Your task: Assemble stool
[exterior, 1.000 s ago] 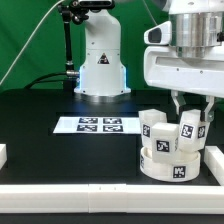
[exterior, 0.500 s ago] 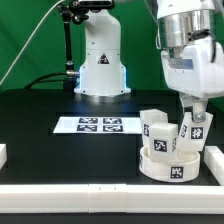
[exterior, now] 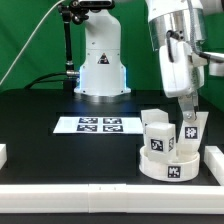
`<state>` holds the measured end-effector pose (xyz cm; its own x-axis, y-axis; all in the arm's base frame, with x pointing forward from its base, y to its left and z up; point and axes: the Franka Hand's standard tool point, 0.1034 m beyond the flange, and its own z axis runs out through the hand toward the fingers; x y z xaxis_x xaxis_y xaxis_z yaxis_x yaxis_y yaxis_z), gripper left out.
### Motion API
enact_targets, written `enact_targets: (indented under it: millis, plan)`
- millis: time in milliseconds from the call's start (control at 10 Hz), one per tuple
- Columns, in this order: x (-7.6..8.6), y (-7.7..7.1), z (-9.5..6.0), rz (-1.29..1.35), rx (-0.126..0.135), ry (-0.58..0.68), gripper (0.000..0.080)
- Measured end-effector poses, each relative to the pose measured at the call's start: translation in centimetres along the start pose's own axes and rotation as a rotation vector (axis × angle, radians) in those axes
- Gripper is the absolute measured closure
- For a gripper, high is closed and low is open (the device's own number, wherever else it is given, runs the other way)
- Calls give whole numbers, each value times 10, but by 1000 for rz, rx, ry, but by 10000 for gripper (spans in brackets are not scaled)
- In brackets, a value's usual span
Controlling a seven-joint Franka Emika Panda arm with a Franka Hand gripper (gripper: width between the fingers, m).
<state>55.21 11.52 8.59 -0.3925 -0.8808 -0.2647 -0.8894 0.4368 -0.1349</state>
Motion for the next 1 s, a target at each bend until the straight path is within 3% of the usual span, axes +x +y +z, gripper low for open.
enact_targets:
  millis: [100,200,300,600,1000]
  plan:
    - [0,0,0,-9,0,1,462]
    - [0,1,1,-21,-8,2,264]
    - [-7,2,0,-127,-61,17,186]
    - [-31,0,-15,-373,-104,-10,152]
    - [-28,0,-13,-661,-102,-17,150]
